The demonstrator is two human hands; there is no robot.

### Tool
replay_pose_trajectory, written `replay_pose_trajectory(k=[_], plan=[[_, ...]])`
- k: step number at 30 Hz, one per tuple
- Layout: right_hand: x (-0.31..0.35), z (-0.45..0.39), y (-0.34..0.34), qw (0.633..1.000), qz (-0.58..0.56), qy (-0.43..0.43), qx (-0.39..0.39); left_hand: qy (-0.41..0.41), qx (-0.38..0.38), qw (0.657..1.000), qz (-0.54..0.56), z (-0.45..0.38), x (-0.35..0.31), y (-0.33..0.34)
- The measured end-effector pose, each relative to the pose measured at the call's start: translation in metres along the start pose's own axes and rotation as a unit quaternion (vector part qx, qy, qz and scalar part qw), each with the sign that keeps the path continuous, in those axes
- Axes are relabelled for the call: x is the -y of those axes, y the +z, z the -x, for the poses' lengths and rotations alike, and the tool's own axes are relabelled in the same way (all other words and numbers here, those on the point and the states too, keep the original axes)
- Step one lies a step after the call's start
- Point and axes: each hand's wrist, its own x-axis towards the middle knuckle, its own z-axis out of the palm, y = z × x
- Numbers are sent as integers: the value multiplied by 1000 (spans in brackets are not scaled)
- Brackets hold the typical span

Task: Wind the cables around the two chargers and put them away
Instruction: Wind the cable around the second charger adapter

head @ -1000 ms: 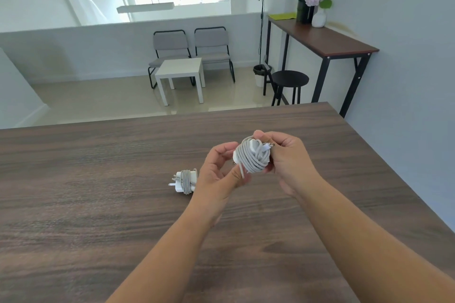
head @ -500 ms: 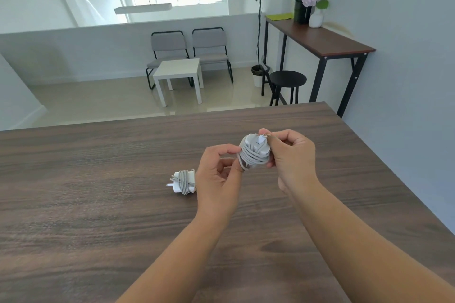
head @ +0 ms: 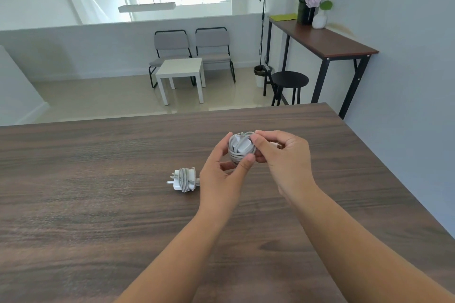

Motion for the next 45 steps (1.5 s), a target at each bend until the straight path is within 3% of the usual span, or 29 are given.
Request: replay_pose_trajectory(k=[4,12,17,20,22,26,33,45], plan=[[0,0,-7,990,96,-98,32,-34,22,994,100,-4,-1,1],[15,-2,-25,951,141,-222,165,-52,70,974,209,-2,-2,0],[21,-2,-34,917,208,-304,152,-78,94,954,274,-1,-2,1],[28,-3,-37,903,225,-326,163,-86,100,957,260,-1,-2,2],[33,-4,-37,904,231,-319,166,-89,110,956,257,0,-3,2],[42,-8,-40,940,184,-242,156,-83,121,950,276,1,-8,2],[46,-13,-39,878,280,-326,209,-99,97,955,261,0,-12,-3],[62,-9,-32,843,394,-235,282,-102,112,960,236,1,-16,-13]])
